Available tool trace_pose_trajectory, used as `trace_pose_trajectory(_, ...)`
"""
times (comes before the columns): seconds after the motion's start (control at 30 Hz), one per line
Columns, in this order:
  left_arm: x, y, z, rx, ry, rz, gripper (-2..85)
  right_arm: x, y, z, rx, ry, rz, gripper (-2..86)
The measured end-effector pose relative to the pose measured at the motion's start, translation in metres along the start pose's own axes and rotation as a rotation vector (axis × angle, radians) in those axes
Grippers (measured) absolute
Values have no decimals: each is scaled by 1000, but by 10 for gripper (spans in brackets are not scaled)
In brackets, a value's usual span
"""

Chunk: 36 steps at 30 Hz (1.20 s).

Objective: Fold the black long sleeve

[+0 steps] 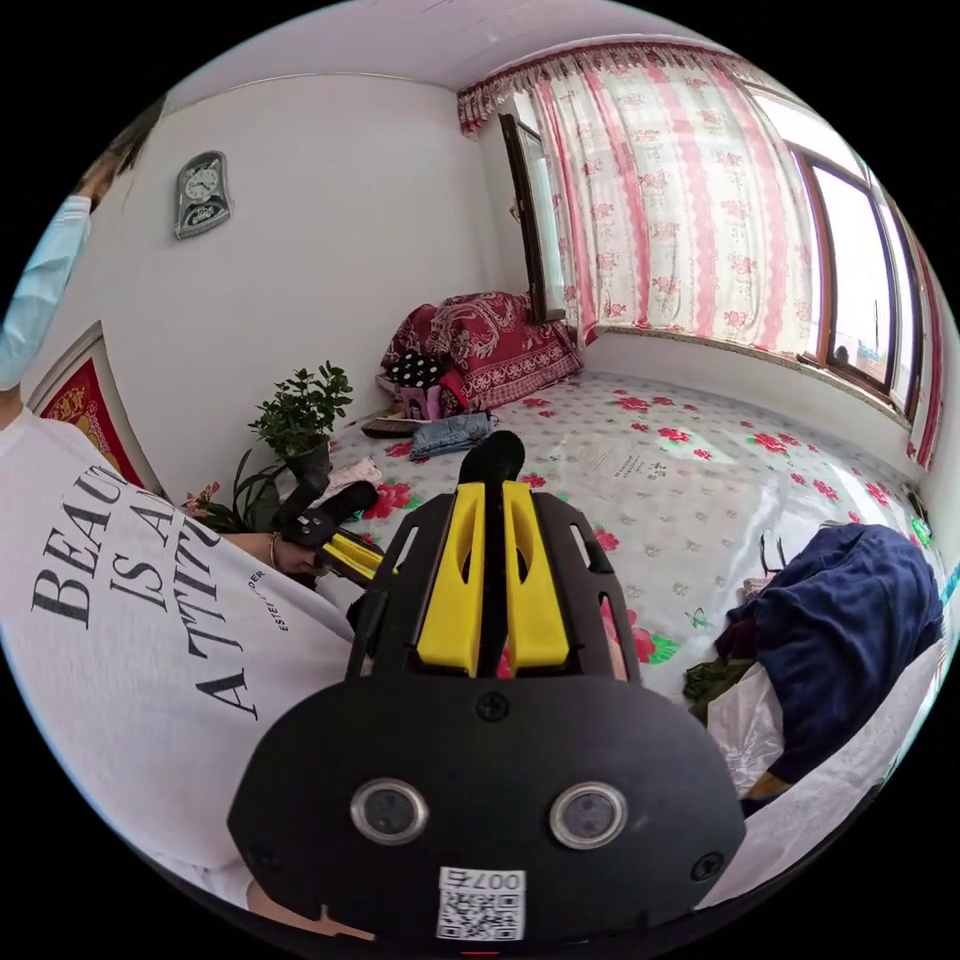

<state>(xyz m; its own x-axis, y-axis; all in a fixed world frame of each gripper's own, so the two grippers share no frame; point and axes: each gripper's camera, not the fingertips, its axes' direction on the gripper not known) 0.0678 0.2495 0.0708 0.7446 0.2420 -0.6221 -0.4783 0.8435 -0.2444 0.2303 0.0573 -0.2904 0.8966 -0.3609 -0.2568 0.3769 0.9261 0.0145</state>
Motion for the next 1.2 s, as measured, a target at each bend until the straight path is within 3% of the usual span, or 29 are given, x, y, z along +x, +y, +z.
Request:
trace_pose_trajectory(0.1, -8, -2, 35, -131, 104, -18, 170, -9, 1, -1, -13, 0, -17, 4)
trace_pose_trajectory(0.2, -5, 10, 94, -304, 182, -41, 174, -18, 2, -8, -14, 10, -20, 3)
trace_pose_trajectory(0.33, 17, 34, 90, -194, 174, -97, 44, -24, 8, -18, -46, 65, -14, 3)
trace_pose_trajectory(0.4, 20, 43, 66, -150, 95, -121, 35, -21, 11, -28, -56, 109, 7, 3)
trace_pose_trajectory(0.47, 19, 47, 24, -59, -37, -157, 28, -14, 10, -36, -54, 133, 48, 3)
trace_pose_trajectory(0.6, 27, 41, -134, 395, -280, -276, 11, -14, -4, -65, 50, 196, 69, 4)
trace_pose_trajectory(0.83, 201, 42, -307, 933, -641, -36, 0, -89, -32, -175, 549, 427, -241, 5)
trace_pose_trajectory(1.03, 333, 62, -335, 1197, -980, 135, 1, -120, -14, -227, 816, 544, -327, 7)
trace_pose_trajectory(1.2, 340, 31, -341, 1226, -1161, 104, 6, -100, -36, -227, 860, 518, -336, 8)
